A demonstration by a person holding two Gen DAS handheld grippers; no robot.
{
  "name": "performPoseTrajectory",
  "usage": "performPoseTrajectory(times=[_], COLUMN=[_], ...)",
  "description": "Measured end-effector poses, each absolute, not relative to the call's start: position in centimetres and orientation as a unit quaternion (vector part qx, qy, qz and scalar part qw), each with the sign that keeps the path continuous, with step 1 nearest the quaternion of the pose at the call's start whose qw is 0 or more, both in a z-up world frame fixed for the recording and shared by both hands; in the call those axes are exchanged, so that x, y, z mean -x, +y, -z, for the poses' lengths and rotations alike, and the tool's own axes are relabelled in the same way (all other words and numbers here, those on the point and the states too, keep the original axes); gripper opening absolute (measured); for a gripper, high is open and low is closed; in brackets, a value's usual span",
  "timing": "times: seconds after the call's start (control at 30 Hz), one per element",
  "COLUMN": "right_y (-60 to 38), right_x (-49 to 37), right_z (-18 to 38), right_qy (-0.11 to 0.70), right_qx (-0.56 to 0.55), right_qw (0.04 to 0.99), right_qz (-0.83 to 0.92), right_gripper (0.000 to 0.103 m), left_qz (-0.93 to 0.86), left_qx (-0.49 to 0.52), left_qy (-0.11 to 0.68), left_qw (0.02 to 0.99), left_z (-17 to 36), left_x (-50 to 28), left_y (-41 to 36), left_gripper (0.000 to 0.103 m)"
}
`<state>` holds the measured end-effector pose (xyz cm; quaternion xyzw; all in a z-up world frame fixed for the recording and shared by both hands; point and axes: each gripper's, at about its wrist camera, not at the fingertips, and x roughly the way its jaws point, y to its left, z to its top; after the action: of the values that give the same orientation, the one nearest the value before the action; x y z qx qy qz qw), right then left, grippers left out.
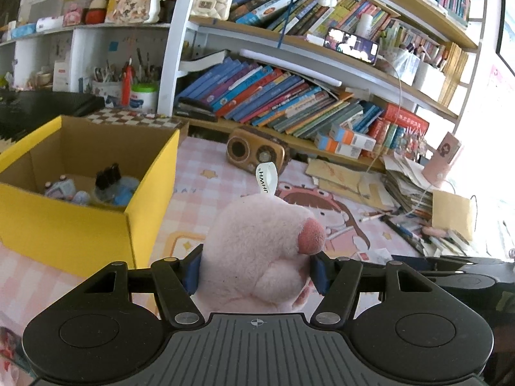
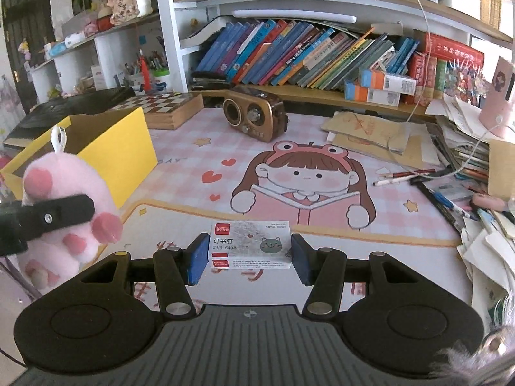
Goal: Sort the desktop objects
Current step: 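Carry the pig plush and staple box with both tools toward the yellow box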
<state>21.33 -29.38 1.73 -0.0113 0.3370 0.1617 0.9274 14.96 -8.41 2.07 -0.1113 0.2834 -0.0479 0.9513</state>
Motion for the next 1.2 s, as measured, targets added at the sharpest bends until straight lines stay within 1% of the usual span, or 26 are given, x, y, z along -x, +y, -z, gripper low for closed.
performPoseTrajectory(times=[0.8, 1.2], right_y=[-21.5, -17.8], right_x=[-8.8, -5.6], right_z=[-2.2, -1.0], right_qy=[0.358, 0.390], right_qx=[0.026, 0.006], right_qw=[0.920, 0.906], right_qz=[-0.159, -0.166], right_gripper=[0.051, 0.051], left_qz=[0.071, 0.058], left_qx=[0.120, 0.124], left_qy=[0.309, 0.327], left_qw=[0.941, 0.935], left_z=[-1.9, -1.0], left_x=[-4.9, -1.3], left_y=[-0.6, 3.5], left_gripper=[0.064, 0.064])
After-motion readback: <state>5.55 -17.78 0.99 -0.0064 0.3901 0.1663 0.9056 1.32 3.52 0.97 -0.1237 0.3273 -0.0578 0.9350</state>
